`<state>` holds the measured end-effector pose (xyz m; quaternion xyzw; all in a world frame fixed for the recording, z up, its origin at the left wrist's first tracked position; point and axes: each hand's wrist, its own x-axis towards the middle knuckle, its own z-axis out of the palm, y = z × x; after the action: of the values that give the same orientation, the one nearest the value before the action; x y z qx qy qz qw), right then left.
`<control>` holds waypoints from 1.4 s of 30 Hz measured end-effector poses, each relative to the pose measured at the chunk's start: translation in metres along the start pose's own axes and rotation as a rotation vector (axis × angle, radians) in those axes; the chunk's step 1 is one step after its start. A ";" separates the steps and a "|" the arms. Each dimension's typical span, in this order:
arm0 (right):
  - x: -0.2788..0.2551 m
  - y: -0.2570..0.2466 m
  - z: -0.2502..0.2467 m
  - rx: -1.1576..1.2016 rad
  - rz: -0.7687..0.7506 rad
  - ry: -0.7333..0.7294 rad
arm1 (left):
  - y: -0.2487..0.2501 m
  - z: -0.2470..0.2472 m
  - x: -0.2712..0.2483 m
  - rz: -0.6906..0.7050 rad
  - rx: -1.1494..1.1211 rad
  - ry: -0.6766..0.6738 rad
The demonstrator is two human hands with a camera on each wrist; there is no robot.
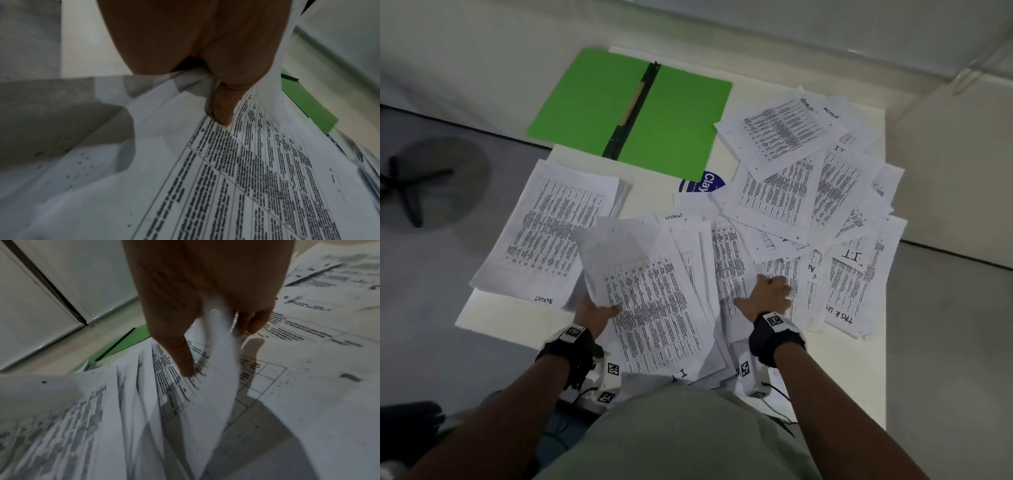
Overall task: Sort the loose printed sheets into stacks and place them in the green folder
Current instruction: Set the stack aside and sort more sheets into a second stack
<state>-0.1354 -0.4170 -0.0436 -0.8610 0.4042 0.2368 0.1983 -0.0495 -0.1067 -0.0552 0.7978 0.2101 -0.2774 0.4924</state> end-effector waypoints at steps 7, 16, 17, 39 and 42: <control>0.006 0.017 0.005 0.189 0.001 -0.034 | 0.000 0.000 -0.001 0.027 0.065 0.021; -0.004 0.023 -0.005 0.121 0.087 0.015 | 0.004 0.000 -0.006 0.047 0.175 0.042; -0.004 0.025 -0.005 0.171 0.069 -0.024 | 0.004 0.000 -0.006 0.047 0.179 0.043; -0.106 0.002 -0.159 0.916 -0.479 0.219 | 0.024 0.015 -0.020 -0.062 0.115 -0.001; -0.082 0.015 -0.101 0.872 -0.375 0.074 | 0.030 0.018 -0.023 -0.075 -0.066 0.009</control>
<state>-0.1682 -0.4305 0.0825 -0.7634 0.3101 -0.0256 0.5660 -0.0528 -0.1375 -0.0272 0.7739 0.2510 -0.2848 0.5068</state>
